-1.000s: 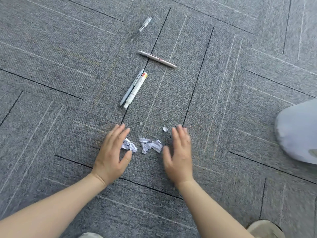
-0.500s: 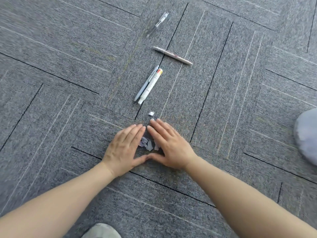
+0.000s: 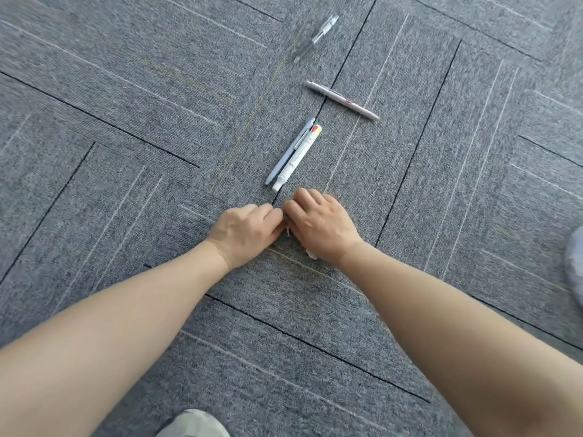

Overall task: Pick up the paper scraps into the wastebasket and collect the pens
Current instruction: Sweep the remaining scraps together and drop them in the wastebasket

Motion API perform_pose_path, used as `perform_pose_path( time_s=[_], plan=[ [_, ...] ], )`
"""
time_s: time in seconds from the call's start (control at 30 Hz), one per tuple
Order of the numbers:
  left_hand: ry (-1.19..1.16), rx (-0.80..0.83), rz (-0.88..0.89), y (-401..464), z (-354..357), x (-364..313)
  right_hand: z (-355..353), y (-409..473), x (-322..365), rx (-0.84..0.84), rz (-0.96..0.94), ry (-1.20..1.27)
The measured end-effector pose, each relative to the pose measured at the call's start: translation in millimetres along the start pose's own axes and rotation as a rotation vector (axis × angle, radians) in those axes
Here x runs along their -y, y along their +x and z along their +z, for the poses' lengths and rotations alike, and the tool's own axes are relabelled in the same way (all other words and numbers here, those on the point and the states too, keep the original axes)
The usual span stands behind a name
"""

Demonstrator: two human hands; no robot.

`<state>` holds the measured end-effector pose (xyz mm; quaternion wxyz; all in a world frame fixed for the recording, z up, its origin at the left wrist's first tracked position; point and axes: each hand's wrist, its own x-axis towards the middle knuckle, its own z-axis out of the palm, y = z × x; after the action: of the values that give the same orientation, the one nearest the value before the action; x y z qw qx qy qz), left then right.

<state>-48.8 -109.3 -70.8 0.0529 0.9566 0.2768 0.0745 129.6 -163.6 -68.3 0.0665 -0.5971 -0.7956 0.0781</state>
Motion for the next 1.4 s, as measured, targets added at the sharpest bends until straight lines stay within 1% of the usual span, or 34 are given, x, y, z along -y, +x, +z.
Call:
perform_pose_path(
  time_s=[0.13, 0.2, 0.23, 0.3, 0.33, 0.37, 0.43, 0.5, 0.57, 0.67, 0.8, 0.87, 0.97, 1.03, 1.13, 1.23, 1.27, 1.33, 1.4],
  plan=[
    [-0.046, 0.01, 0.008, -1.3, 1.6, 1.3, -0.7, -0.7, 1.2, 0.029, -0.009, 0.005],
    [-0.083, 0.02, 0.002, -5.0, 0.4, 0.1, 0.6, -6.5, 1.2, 0.079, -0.032, 0.017],
    [-0.113, 0.024, -0.018, -7.1, -0.7, -1.7, 1.3, -11.5, 1.8, 0.113, -0.043, 0.027],
    [-0.211, 0.013, -0.14, -11.0, -4.6, -8.7, -0.2, -24.6, 4.6, 0.159, -0.021, 0.044],
    [-0.271, -0.004, -0.226, -12.4, -6.0, -13.2, -2.6, -31.7, 6.4, 0.137, 0.028, 0.058],
    [-0.331, -0.028, -0.304, -12.2, -7.3, -18.0, -6.6, -37.5, 7.5, 0.077, 0.115, 0.096],
    [-0.447, -0.054, -0.42, -6.3, -10.1, -27.7, -22.7, -42.4, 7.6, -0.079, 0.37, 0.273],
    [-0.542, -0.073, -0.498, 7.1, -18.0, -36.3, -44.5, -41.2, 0.7, -0.216, 0.58, 0.468],
    [-0.587, -0.092, -0.52, 26.9, -31.3, -43.1, -67.9, -37.9, -10.2, -0.354, 0.662, 0.567],
    [-0.635, -0.141, -0.447, 63.1, -57.0, -60.9, -106.7, -39.9, -33.4, -0.515, 0.691, 0.63],
    [-0.751, -0.204, -0.269, 124.7, -98.8, -103.8, -167.7, -63.0, -76.0, -0.695, 0.681, 0.573],
    [-0.792, -0.242, -0.189, 164.2, -126.0, -134.3, -206.5, -80.7, -100.8, -0.719, 0.633, 0.496],
    [-0.879, -0.259, -0.058, 227.6, -163.7, -194.6, -269.4, -118.9, -139.4, -0.662, 0.553, 0.286],
    [-0.927, -0.272, 0.011, 267.1, -182.2, -244.2, -307.1, -153.6, -166.5, -0.65, 0.59, 0.169],
    [-0.99, -0.241, 0.091, 312.5, -194.4, -324.2, -340.9, -216.7, -202.6, -0.69, 0.78, 0.123],
    [-0.988, -0.145, 0.138, 338.8, -189.7, -396.0, -344.3, -277.4, -228.7, -0.748, 1.04, 0.155],
    [-0.984, -0.105, 0.141, 345.5, -183.6, -415.0, -341.1, -294.7, -237.3, -0.769, 1.136, 0.202],
    [-0.946, -0.005, 0.113, 357.8, -169.7, -444.0, -332.4, -324.0, -252.9, -0.8, 1.314, 0.39],
    [-0.853, 0.116, 0.12, 367.3, -159.3, -463.6, -323.4, -344.9, -262.8, -0.776, 1.426, 0.575]
  ],
)
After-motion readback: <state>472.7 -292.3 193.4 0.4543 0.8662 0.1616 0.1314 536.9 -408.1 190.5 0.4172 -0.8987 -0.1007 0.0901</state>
